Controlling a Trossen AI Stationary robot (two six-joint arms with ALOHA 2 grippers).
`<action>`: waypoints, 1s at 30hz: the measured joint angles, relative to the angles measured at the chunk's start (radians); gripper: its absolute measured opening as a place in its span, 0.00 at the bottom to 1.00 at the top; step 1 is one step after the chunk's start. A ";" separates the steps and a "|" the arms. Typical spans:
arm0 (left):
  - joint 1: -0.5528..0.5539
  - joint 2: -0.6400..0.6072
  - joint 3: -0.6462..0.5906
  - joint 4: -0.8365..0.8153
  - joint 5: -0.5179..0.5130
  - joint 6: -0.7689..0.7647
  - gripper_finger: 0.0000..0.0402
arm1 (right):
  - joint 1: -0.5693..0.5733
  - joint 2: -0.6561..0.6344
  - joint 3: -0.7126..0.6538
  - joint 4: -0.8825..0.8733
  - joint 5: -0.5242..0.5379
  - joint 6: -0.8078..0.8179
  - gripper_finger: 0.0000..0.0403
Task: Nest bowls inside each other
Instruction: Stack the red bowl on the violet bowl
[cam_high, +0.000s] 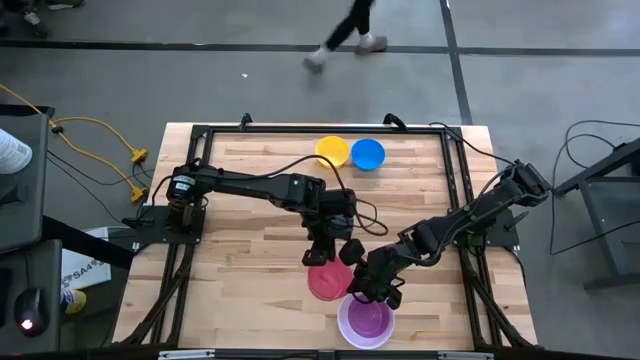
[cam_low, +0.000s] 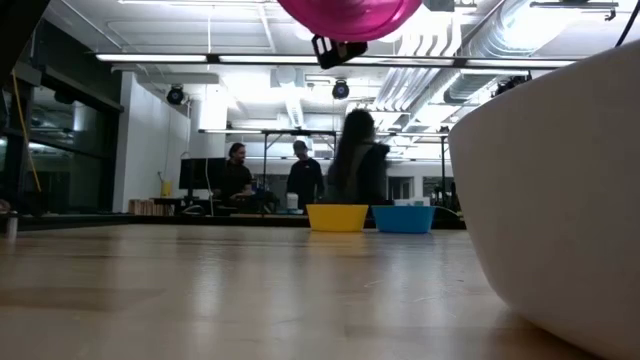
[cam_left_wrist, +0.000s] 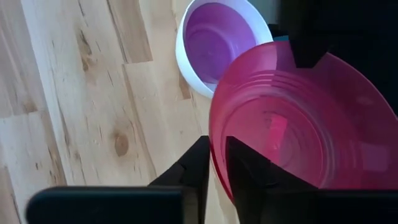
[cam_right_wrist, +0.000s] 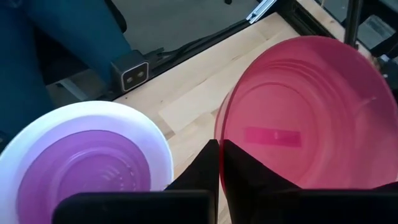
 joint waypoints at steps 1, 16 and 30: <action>0.000 0.000 0.000 0.004 0.000 0.010 0.16 | 0.000 0.000 0.000 -0.002 -0.004 0.007 0.01; 0.000 -0.019 0.000 0.009 0.001 0.042 0.28 | 0.000 0.000 -0.001 -0.013 -0.109 0.051 0.01; 0.034 -0.105 0.000 -0.119 -0.179 0.115 0.28 | 0.077 0.000 -0.001 -0.141 0.068 0.227 0.01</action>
